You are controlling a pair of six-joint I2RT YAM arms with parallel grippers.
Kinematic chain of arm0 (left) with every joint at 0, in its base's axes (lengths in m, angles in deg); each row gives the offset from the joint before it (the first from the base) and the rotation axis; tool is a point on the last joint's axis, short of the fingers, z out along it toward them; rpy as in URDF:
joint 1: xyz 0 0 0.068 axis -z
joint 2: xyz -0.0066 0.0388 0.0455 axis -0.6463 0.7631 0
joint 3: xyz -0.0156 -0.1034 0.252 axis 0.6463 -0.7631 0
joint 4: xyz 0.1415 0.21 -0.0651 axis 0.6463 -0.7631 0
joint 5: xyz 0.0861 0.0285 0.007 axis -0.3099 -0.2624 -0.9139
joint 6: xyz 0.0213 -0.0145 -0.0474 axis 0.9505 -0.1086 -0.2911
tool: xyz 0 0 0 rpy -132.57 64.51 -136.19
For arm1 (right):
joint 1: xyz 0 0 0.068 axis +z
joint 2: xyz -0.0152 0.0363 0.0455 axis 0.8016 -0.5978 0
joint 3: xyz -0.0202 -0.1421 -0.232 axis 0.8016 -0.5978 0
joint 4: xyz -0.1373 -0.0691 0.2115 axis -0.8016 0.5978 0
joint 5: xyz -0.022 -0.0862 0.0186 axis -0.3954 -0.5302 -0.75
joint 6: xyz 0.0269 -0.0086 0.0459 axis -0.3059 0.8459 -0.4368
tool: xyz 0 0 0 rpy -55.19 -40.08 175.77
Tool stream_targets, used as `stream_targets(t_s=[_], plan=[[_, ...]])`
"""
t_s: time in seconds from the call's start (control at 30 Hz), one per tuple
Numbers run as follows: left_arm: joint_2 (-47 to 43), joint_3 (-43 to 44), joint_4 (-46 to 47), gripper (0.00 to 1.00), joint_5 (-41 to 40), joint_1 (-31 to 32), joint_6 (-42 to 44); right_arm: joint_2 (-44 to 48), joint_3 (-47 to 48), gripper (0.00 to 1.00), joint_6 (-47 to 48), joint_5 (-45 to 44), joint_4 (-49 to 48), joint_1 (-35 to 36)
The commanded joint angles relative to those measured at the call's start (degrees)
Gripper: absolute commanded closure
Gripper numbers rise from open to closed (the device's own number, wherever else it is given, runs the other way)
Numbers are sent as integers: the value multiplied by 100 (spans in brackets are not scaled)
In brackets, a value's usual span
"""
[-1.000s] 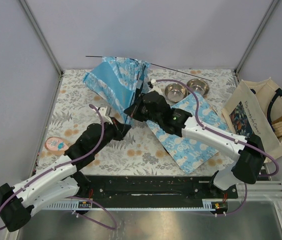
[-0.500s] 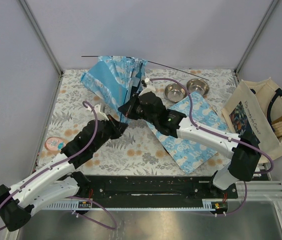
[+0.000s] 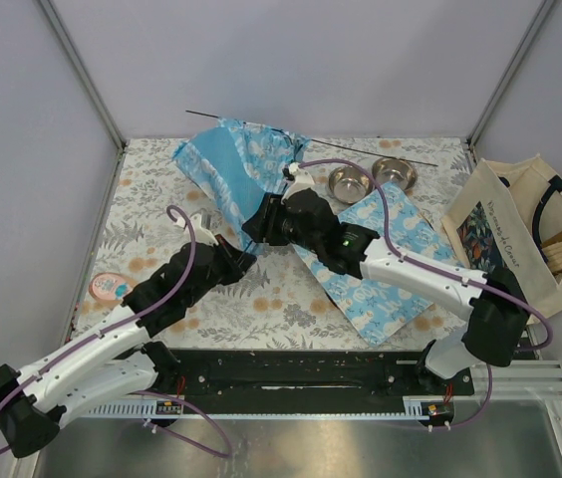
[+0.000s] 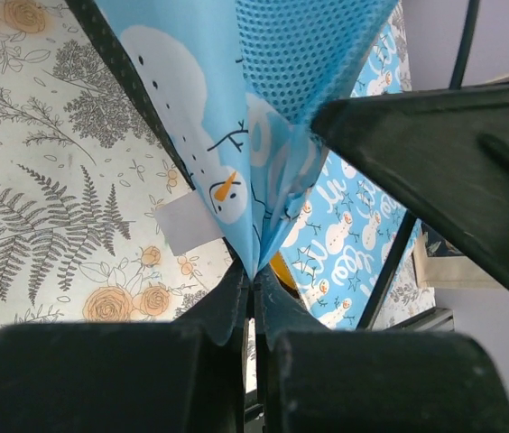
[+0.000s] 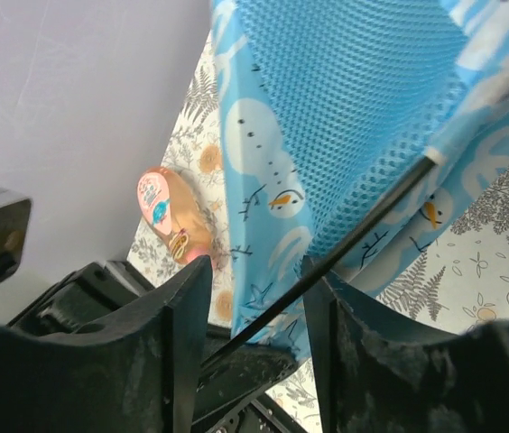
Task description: Set up the pet tent
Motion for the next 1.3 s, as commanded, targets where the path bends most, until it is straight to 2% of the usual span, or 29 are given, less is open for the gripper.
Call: stream_targets(t_s=[0.0, 0.2, 0.33, 0.43, 0.5, 0.83, 0.93, 1.0, 1.07, 1.27], plan=[[102, -56, 57, 100, 262, 49, -117, 361, 34, 45, 317, 437, 312, -47], [163, -118, 13, 100, 235, 49, -47, 739, -448, 25, 220, 807, 76, -47], [251, -135, 47, 100, 244, 41, -3, 880, -782, 26, 45, 1395, -267, -47], [321, -126, 65, 100, 288, 41, 23, 828, -932, 34, -104, 1668, -706, -47], [357, -126, 91, 100, 315, 41, 50, 775, -994, 42, -210, 1861, -934, -47], [497, -100, 188, 100, 350, 49, 155, 405, -1134, 61, -676, 2319, -1348, -47], [462, -117, 188, 100, 297, 41, 155, 362, -1240, 72, -790, 2284, -1340, -47], [419, -152, 188, 100, 306, 49, 146, 405, -1292, 91, -852, 2214, -1348, -47], [375, -197, 136, 100, 289, 49, 164, 458, -1302, 100, -817, 2057, -1296, -56], [59, -504, -93, 100, 306, 49, 708, 818, -1336, 100, -755, 1327, -1111, -266]])
